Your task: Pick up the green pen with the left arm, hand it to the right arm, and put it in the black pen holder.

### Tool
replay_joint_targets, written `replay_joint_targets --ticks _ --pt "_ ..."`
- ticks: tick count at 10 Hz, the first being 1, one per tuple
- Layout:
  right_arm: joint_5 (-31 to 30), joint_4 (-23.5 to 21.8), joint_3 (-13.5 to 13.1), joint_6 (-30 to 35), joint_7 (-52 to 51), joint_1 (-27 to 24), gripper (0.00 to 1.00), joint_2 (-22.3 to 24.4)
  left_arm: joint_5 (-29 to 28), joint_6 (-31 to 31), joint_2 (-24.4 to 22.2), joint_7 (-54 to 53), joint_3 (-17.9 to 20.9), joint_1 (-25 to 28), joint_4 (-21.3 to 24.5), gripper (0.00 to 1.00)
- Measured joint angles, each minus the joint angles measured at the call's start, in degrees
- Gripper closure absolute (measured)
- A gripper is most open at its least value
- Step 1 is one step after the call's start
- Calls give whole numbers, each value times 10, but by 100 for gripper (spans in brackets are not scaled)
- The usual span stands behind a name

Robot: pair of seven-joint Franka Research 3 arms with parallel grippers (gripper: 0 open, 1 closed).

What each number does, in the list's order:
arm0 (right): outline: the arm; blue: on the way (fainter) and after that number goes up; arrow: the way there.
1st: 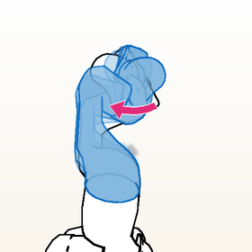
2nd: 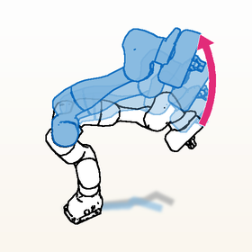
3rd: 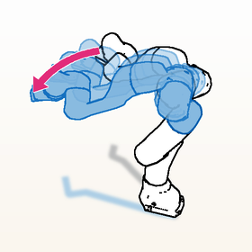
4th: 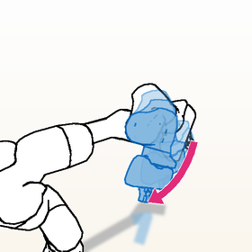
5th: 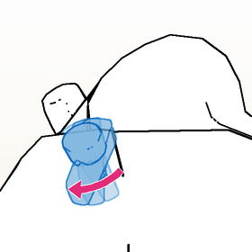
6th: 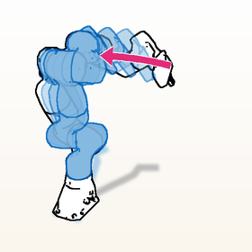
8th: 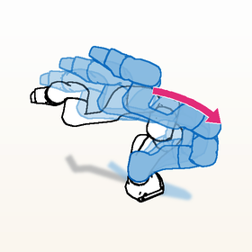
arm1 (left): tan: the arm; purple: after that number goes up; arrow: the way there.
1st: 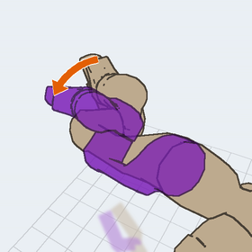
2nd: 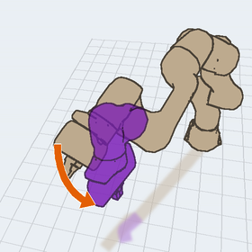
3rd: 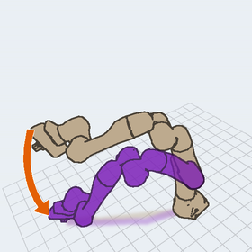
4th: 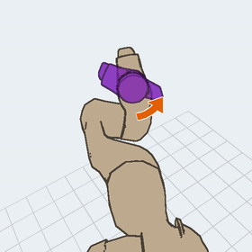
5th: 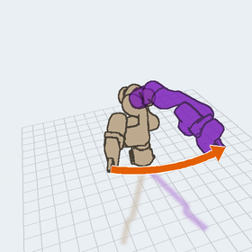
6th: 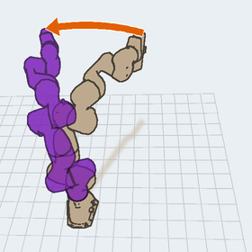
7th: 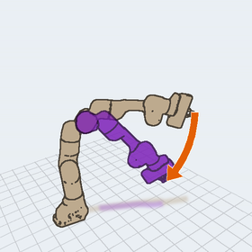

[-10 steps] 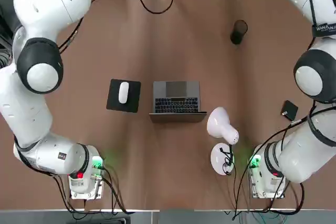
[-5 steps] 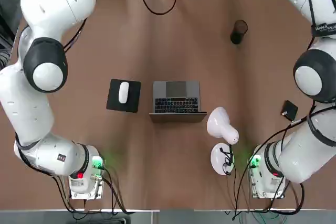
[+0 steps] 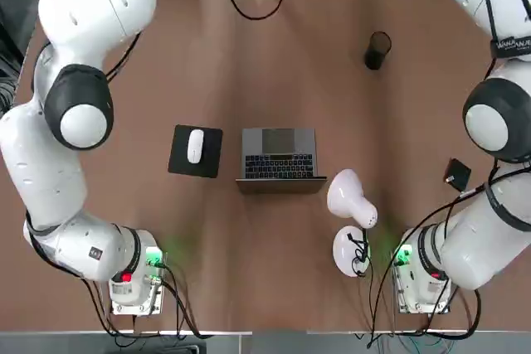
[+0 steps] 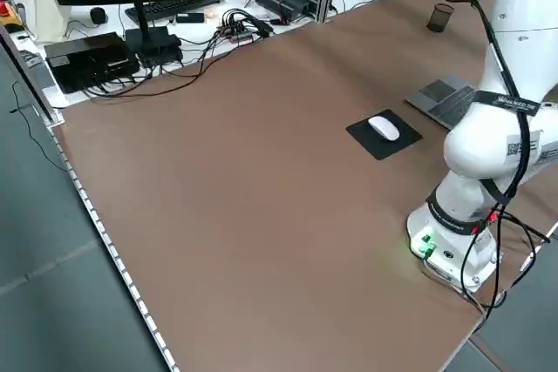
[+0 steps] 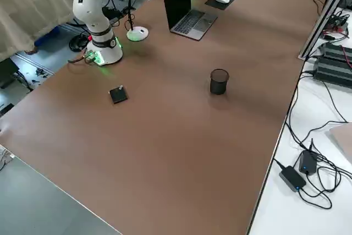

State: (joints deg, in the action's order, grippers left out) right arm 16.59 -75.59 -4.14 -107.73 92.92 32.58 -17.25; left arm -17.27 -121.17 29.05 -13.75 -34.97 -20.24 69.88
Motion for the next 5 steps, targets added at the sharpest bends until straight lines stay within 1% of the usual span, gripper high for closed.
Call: replay_joint_targets --ticks 2,5 --pt "0 -2 0 2 0 0 53 0 0 -1 0 0 1 0 -2 82" --pt "0 -2 -1 2 0 0 56 0 0 -1 0 0 1 -1 -2 82"
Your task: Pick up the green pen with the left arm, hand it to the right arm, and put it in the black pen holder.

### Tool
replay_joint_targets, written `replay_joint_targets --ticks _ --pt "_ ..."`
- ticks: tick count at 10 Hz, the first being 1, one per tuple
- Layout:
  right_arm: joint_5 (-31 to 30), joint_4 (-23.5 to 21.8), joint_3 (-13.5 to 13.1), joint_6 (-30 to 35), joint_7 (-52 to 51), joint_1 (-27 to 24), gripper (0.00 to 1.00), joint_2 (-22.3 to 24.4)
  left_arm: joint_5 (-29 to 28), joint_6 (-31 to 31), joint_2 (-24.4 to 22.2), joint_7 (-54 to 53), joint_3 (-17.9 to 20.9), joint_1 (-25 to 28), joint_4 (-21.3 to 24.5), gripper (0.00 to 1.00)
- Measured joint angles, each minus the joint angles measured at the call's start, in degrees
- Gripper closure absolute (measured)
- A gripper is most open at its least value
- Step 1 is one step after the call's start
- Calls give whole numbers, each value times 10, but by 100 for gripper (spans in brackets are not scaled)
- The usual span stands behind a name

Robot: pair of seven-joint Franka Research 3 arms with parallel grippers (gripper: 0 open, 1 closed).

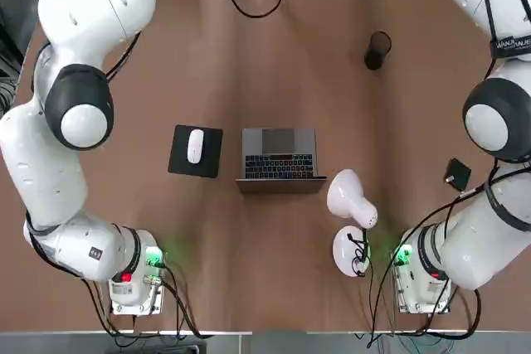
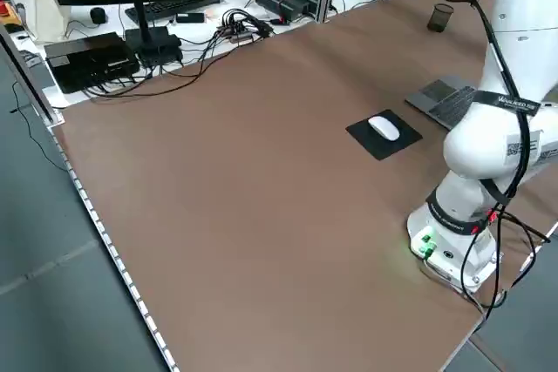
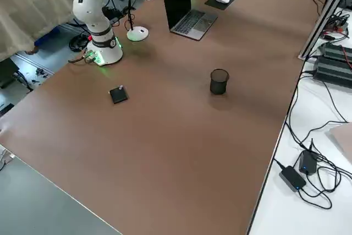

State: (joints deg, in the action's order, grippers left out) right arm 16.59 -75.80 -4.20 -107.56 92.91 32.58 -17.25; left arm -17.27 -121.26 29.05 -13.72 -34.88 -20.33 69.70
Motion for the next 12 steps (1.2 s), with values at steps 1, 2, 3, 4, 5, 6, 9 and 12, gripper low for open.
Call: replay_joint_targets --ticks 1,2,3,4,5,6,9,12 --pt "0 0 0 0 0 0 56 0 0 0 0 0 0 0 0 82" --pt "0 1 0 -1 0 0 58 0 0 0 0 0 0 0 0 82" --pt "0 1 0 -1 0 0 59 0 0 0 0 0 0 -1 0 82" --pt "0 1 0 -2 0 0 62 0 0 0 0 0 0 -1 0 82" --pt "0 2 -1 -4 0 0 66 0 0 0 0 0 0 -1 0 82" --pt "0 2 -1 -5 -1 0 70 0 0 0 0 0 0 -2 0 82" --pt "0 2 -2 -6 -1 0 77 0 0 0 0 0 0 -3 0 82" --pt "0 2 -2 -5 -3 0 81 0 0 0 0 -1 0 -4 0 82"
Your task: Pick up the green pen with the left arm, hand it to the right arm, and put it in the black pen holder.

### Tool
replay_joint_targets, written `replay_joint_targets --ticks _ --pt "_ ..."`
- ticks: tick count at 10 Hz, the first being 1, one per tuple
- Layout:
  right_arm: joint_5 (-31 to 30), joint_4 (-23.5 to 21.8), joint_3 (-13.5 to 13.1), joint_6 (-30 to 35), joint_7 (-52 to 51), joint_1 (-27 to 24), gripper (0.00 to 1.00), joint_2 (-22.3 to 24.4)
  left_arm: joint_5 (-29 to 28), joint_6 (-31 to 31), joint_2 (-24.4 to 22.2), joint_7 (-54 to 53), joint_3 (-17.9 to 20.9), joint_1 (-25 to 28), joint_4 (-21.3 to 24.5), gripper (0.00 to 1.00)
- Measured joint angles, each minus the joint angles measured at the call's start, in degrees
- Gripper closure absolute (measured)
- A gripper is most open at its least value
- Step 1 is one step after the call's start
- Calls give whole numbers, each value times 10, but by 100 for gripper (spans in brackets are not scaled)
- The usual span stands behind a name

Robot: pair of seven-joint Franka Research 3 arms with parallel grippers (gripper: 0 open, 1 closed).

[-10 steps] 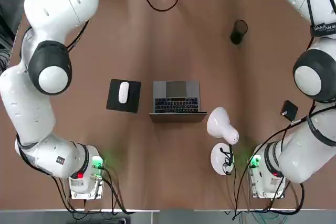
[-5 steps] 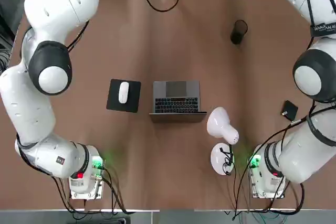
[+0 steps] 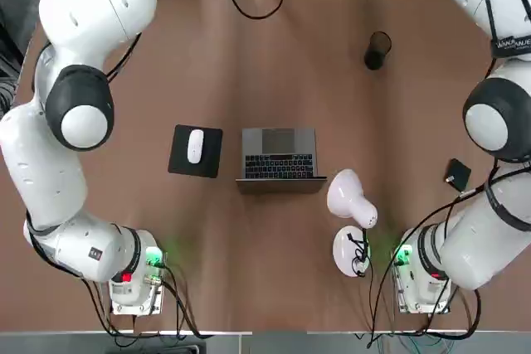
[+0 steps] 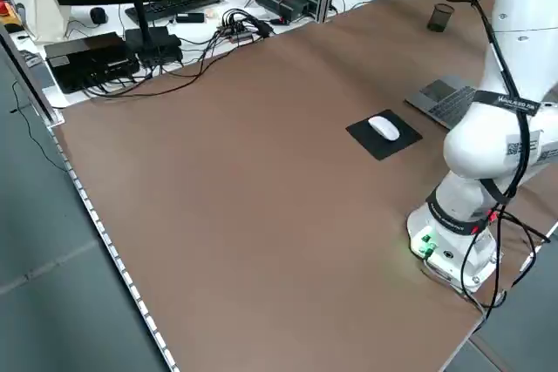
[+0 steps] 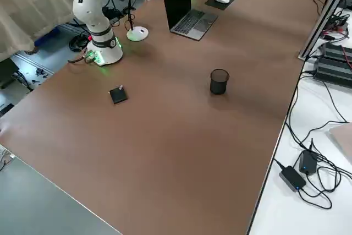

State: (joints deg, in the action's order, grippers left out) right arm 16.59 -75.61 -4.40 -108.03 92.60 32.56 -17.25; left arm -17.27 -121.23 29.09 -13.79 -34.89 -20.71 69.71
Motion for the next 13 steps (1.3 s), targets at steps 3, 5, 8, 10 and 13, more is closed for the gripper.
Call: replay_joint_targets --ticks 3,5,8,10,13 --pt "0 0 0 0 0 0 81 0 0 0 0 0 0 0 0 82" --pt "0 0 0 3 0 0 81 0 0 0 0 11 2 1 -1 70" --pt "0 0 0 5 0 0 81 0 0 0 -1 15 5 3 -6 44" --pt "0 0 -1 5 -7 -2 81 0 0 1 -8 15 5 9 -7 15" --pt "0 0 -6 7 -131 -35 81 0 12 98 -41 17 4 46 -7 0"
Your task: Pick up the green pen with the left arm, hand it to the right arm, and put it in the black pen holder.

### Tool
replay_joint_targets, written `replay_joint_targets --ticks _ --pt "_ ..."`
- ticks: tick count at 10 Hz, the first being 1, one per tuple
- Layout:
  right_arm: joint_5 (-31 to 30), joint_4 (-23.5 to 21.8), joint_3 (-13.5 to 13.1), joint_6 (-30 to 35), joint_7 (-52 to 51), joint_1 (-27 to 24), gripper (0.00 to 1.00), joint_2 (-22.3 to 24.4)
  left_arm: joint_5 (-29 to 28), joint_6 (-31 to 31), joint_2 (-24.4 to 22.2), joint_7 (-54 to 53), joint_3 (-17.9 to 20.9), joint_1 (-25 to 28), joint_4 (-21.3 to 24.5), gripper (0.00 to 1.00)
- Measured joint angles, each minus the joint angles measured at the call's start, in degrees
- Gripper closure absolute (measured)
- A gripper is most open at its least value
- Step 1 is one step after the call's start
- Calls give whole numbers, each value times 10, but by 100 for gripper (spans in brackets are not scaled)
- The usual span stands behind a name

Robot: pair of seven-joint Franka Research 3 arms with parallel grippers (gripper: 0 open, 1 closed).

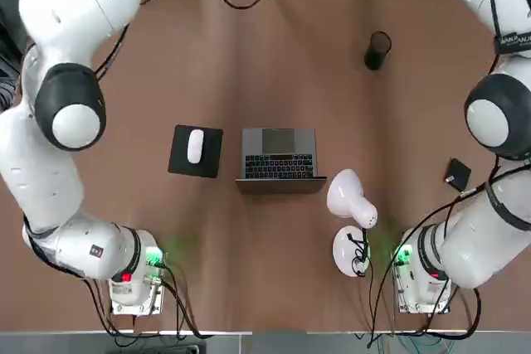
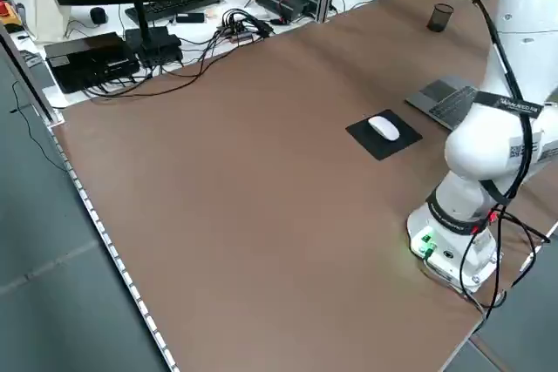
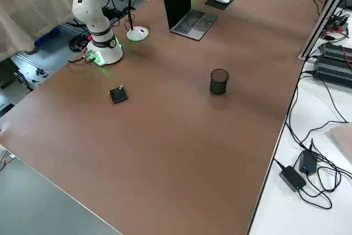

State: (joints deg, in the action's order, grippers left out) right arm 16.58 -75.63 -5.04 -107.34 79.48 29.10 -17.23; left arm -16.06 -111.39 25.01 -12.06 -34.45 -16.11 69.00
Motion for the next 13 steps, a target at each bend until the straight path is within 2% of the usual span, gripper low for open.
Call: replay_joint_targets --ticks 5,8,10,13 --pt "-8 -6 -5 37 -360 -107 81 -1 41 114 -41 10 0 115 0 0" --pt "-66 -26 -3 34 -458 -115 81 -3 42 237 -69 28 1 190 1 0" --pt "-76 -55 -4 -4 -545 -125 81 -6 48 296 -83 52 1 219 2 0" --pt "-76 -136 -5 -107 -636 -145 81 -9 69 299 -84 114 2 279 6 0"
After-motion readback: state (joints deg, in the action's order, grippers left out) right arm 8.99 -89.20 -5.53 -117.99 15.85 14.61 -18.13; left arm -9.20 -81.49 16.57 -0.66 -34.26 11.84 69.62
